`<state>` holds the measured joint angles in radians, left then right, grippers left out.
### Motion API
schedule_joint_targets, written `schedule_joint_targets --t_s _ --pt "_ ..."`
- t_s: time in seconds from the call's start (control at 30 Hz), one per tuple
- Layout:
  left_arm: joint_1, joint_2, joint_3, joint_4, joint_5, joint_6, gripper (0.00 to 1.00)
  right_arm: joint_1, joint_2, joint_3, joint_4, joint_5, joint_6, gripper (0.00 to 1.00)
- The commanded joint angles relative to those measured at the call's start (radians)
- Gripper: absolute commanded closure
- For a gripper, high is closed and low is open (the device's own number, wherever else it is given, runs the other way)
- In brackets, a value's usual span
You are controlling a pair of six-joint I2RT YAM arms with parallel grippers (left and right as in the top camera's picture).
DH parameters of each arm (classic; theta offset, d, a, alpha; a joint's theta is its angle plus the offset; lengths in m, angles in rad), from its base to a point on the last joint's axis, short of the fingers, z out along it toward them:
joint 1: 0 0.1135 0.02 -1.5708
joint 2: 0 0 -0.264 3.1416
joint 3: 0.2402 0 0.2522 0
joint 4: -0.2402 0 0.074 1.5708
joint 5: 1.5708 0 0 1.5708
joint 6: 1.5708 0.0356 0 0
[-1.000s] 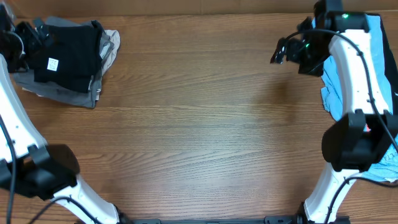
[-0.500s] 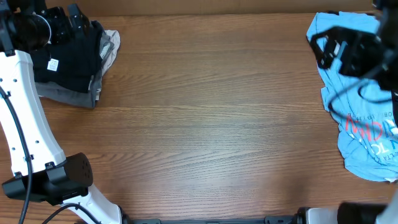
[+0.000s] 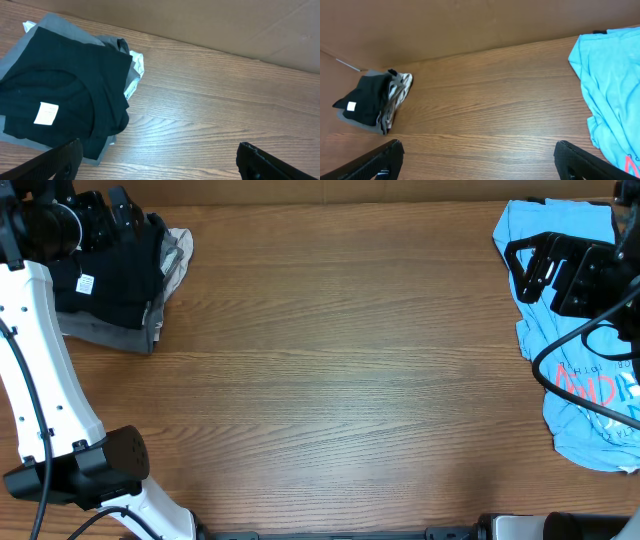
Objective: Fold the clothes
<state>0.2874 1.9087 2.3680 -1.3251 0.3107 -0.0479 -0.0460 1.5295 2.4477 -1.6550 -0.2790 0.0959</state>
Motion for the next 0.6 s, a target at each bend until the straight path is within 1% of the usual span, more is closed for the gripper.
schedule_joint_targets --t_s 0.0,0.1,0.23,0.4,0.43,0.57 --pt "-0.002 0.001 -0.001 -0.003 -0.007 0.026 0.00 0.000 0.006 0.000 -0.003 0.059 -0.025 0.00" --pt "-0.002 0.001 -0.001 -0.003 -0.006 0.026 0.00 0.004 -0.006 -0.011 0.031 0.079 -0.025 0.00" --pt "-0.002 0.001 -0.001 -0.003 -0.007 0.026 0.00 0.038 -0.076 -0.146 0.218 0.117 -0.026 0.00" --pt "-0.002 0.001 -0.001 -0.003 -0.007 0.026 0.00 0.074 -0.239 -0.532 0.558 0.121 -0.025 0.00" --pt "-0.002 0.001 -0.001 -0.003 -0.006 0.026 0.00 0.085 -0.297 -0.671 0.682 0.121 -0.025 0.00" --pt "-0.002 0.001 -0.001 -0.003 -0.006 0.026 0.00 0.101 -0.464 -1.042 0.988 0.117 -0.015 0.00"
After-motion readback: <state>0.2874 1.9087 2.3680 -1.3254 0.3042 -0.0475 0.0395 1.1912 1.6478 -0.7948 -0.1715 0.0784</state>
